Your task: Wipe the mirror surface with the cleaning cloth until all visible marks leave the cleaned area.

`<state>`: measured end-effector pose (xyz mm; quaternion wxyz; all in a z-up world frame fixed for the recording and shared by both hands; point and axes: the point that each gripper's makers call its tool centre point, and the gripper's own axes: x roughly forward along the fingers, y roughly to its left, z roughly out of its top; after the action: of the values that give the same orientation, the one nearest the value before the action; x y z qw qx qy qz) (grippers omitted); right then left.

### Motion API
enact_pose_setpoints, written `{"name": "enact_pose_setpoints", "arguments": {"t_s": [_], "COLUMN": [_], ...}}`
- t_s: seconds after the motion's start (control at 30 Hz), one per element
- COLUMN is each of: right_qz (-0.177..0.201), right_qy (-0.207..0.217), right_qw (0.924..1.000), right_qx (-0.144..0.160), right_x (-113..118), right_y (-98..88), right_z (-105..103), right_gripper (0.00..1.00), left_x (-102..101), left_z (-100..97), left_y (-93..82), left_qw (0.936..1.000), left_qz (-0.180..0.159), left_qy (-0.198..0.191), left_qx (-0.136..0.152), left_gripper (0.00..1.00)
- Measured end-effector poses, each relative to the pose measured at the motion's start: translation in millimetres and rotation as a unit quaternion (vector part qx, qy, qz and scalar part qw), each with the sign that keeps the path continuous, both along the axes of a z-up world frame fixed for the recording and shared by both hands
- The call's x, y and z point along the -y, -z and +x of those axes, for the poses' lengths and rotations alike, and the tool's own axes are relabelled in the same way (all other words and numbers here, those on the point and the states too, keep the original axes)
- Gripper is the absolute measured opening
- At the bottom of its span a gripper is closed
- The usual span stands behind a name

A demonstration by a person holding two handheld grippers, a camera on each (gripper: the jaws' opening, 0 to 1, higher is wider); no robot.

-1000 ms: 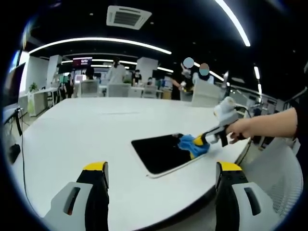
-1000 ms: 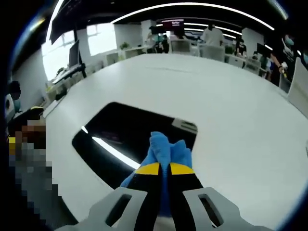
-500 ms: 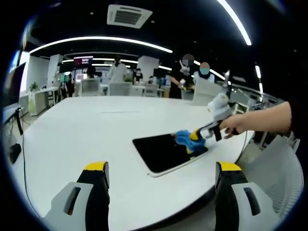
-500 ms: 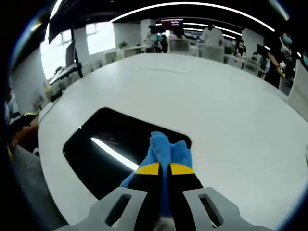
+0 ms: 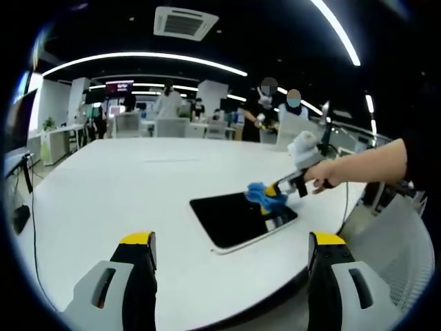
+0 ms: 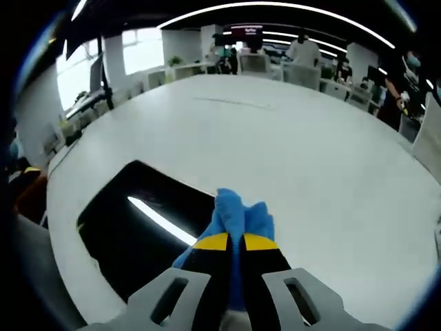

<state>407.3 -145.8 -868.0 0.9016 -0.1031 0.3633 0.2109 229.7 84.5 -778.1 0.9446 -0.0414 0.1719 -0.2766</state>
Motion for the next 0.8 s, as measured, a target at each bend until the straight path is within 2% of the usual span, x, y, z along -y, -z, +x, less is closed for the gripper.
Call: {"name": "enact_pose_setpoints", "arguments": {"t_s": [0.37, 0.8], "right_qz": [-0.020, -0.019], "right_qy": [-0.012, 0.010], "right_qw": [0.9997, 0.9996], "right_qx": [0.002, 0.017], "right_x": [2.1, 5.1], "right_y": [-0.1, -0.1], "right_z": [16.2, 34.6], "right_gripper": [0.01, 0.01], "left_x": [2.2, 6.5], "left_z": [0.1, -1.0], "left_y": [-1.4, -2.2], "left_qw": [1.0000, 0.9999], "left_qz": [-0.002, -0.003], "left_qy": [0.004, 0.010], "left_qx": [0.004, 0.000], "left_gripper": [0.90, 0.90]}}
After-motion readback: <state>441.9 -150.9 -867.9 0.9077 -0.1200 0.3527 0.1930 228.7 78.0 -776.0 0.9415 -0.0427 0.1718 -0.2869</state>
